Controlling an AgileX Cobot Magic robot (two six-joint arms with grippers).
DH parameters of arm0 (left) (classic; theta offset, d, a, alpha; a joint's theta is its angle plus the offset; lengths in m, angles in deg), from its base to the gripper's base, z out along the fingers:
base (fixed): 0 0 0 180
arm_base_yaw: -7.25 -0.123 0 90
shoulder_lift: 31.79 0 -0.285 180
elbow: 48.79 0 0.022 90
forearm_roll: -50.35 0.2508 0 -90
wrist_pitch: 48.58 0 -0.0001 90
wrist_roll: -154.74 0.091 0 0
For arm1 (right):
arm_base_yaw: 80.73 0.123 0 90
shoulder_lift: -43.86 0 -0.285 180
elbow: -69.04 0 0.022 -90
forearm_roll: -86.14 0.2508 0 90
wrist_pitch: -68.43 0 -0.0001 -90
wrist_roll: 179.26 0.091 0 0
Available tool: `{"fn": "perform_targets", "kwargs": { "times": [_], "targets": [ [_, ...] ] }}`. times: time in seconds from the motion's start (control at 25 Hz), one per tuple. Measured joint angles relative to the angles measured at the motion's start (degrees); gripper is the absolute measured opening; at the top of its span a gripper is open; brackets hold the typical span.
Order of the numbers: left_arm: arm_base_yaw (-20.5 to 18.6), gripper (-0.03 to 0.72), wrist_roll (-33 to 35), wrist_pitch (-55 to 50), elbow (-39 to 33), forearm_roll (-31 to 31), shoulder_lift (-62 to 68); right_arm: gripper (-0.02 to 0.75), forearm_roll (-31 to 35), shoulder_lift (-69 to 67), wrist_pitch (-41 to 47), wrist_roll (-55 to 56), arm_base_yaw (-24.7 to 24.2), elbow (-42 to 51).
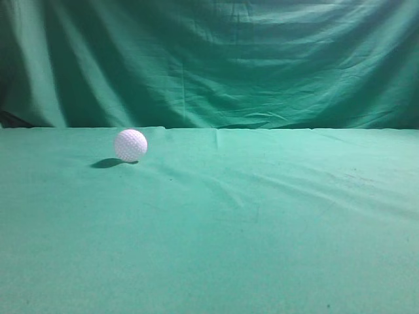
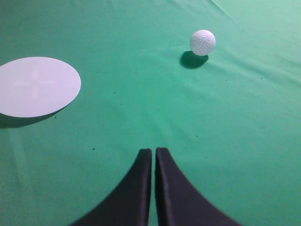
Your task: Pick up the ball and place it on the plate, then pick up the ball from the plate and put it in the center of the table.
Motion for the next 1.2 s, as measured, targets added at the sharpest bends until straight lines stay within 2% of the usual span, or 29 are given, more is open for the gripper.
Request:
{"fn": "perform_targets", "kwargs": {
  "times": [0.2,0.36,0.56,0.68,1.2],
  "targets": [
    [0.0,0.0,0.0,0.0,-0.1,0.0,0.0,0.0,1.5,9.4,6.0,0.3,-11.2,0.0],
    [0.0,0.0,0.0,0.1,-0.1,0.0,0.0,0.0,2.2,11.9,9.5,0.4,-19.5,0.0],
    [0.0,0.0,0.0,0.1,-0.1,0.0,0.0,0.0,2.8,11.9,10.7,0.5,-25.8,0.0],
    [0.0,0.0,0.0,0.1,-0.1,0.0,0.0,0.0,2.8,11.9,10.9,0.5,-27.9,0.0],
    [0.0,0.0,0.0,0.1,-0.1,0.0,0.0,0.0,3.3,11.9,11.5,0.5,-28.1,0.0]
  ]
}}
